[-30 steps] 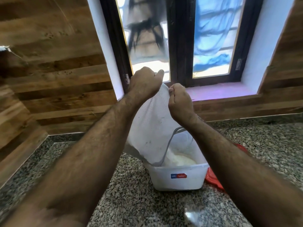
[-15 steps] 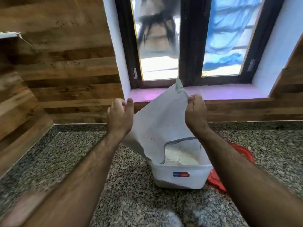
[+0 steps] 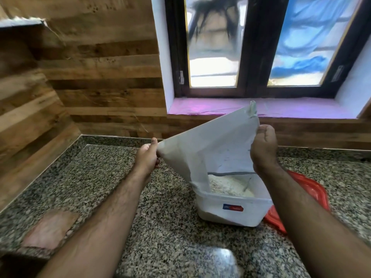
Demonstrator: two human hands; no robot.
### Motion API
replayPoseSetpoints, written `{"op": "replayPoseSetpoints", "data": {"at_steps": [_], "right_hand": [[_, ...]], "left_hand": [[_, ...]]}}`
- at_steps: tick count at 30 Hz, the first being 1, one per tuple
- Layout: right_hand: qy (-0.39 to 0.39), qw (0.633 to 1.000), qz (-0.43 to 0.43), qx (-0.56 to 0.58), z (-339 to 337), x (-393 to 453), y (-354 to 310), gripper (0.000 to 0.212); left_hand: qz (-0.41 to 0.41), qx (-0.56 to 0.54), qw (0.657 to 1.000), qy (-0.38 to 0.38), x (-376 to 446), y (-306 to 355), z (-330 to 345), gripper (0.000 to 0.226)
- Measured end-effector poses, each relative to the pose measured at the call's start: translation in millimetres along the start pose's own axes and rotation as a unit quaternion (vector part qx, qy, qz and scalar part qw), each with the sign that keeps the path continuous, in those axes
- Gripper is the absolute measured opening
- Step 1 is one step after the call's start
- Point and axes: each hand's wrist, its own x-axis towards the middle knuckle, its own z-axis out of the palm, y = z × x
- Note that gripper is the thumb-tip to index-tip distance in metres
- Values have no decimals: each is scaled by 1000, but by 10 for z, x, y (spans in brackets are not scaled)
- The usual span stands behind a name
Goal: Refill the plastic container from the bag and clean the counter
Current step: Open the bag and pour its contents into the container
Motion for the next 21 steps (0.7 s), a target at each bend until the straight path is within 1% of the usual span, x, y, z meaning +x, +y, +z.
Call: {"op": "replayPoseSetpoints", "data": {"at_steps": [4,8,11,15,18,21], "right_hand": [[-5,999,30,13,-36,-28,46,21],[14,995,98,32,-67,-13,82,20],[11,987,155,35,-135,30,127,18],[23,982,183,49,-258,68,208,20],[42,978,194,64,-320,51,222,21],[47,973,211,83,-376,39,214,23]], "left_hand": [[-28,-68,997,-18,-10,-46,48,37],[7,-85,996,-34,-18,26,113,26],[38,-88,995,-41,-49,132,182,24],[89,-42,994,-46,-46,254,252,28],[129,1,990,-54,-26,338,295,38],[159,42,985,-51,-37,439,347,37]]}}
